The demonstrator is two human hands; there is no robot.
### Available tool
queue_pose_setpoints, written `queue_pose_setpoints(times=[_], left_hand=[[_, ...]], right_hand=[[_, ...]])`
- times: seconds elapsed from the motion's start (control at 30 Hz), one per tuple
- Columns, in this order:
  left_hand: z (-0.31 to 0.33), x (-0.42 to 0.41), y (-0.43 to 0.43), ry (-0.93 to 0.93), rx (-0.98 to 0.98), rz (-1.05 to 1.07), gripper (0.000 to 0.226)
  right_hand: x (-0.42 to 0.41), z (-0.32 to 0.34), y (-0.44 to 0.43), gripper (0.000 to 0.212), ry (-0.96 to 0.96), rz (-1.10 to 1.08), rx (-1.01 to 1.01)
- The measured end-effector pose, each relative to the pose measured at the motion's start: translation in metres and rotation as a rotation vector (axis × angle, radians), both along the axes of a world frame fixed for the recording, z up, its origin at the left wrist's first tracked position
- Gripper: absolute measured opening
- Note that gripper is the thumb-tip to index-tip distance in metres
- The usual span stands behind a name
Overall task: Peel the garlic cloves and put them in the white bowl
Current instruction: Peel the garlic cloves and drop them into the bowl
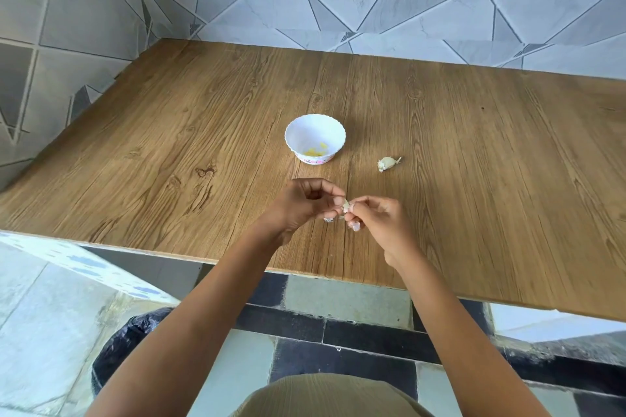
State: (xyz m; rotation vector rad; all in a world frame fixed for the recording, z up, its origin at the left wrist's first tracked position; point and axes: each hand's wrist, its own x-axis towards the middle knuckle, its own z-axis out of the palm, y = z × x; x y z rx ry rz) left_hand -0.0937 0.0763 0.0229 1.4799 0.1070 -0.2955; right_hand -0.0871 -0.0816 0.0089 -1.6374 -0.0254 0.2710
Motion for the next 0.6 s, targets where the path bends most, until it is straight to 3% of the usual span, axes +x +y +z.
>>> queue_pose_setpoints(times=[0.1,0.2,0.43,0.6], left_hand=[[0.0,-0.002,-0.001,-0.033,0.011,-0.035,0.013],[-0.001,-0.003,-0.001,-0.03,-0.027,-0.017,0.015],[-0.001,-0.002,-0.001,0.057,-0.147,0.08,0.012],[0.001,-0.004,-0.003,0.104,-0.183,0.107,0.012]], right_hand=[[0.0,0.001,0.0,0.024,0.179,0.014,0.142],[0.0,0.002,0.0,0.02,0.224,-0.003,0.214],[-0.002,0.001,0.005,0.019,0.012,-0.107,0.106],[0.0,-0.01,0.005,0.019,-0.179,-0.148,-0.105]])
